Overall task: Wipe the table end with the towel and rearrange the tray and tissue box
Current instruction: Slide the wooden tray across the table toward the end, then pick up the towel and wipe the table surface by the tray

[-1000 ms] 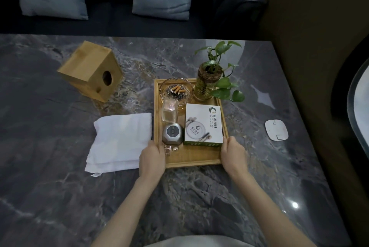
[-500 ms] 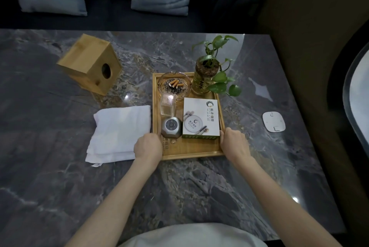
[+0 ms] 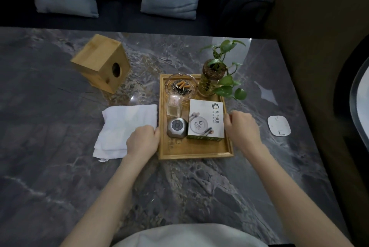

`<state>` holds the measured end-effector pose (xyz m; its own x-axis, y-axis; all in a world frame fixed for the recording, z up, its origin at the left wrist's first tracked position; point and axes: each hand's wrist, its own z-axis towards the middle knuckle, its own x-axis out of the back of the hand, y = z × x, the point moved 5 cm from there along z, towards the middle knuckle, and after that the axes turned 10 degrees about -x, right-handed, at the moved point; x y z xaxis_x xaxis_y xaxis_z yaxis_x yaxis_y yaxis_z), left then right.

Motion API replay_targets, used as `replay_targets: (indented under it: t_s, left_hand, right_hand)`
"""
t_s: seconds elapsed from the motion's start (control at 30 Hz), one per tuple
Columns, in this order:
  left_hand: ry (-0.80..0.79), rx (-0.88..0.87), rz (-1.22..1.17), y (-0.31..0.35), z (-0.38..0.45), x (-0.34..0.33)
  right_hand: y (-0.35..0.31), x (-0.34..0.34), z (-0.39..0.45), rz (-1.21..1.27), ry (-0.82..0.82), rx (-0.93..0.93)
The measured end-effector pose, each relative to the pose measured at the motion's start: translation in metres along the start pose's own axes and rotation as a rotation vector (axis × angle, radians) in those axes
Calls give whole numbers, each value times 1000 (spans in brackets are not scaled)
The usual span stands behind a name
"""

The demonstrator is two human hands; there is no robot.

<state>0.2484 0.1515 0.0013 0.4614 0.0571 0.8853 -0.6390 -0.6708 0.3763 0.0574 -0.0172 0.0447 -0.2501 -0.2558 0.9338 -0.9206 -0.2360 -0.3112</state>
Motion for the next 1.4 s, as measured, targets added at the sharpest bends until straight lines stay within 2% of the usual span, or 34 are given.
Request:
replay_targets:
  t_s: [0.17,0.4,0.5,0.67,0.8,0.9,1.0,1.1,1.2,1.3,1.4]
  left_hand:
    - [263,27,-223,-23,-6,28]
    - [595,90,-329,-58,-23,47]
    - [571,175,-227,-74,-27,35]
    - [363,378,-84,-104,-32,2]
    - [371,380,-102,-112,-38,-19]
    - [412,385,-152,-110,-39,-21]
    - [458,400,-171,-107,-38,-16]
    - [480,375,-225,-102,-35,-12]
    - [516,368,-436,-96,-34,-9]
    - [515,461,-625,-93,-33,-1]
    - [509,497,-873,-91,-32,7]
  right_hand:
    - [-75,19,-15,97,58,228]
    - [-165,-22,-29,224,-67,433]
    - [-188,-52,-32,231,-167,472]
    - [-195,-116,-30,61,-409,482]
    - [-183,-153,-27,-281,-396,506]
    - [-181,-159,-31,-352,-306,566]
    - [-184,-153,-35,-290,-221,592]
    - [-186,-150,-43,-181,-226,606]
    - [-187,-142,-44,3,-335,528]
    - [-189,-123,-45,216,-470,461]
    - [-183,-99,-45,393,-514,412]
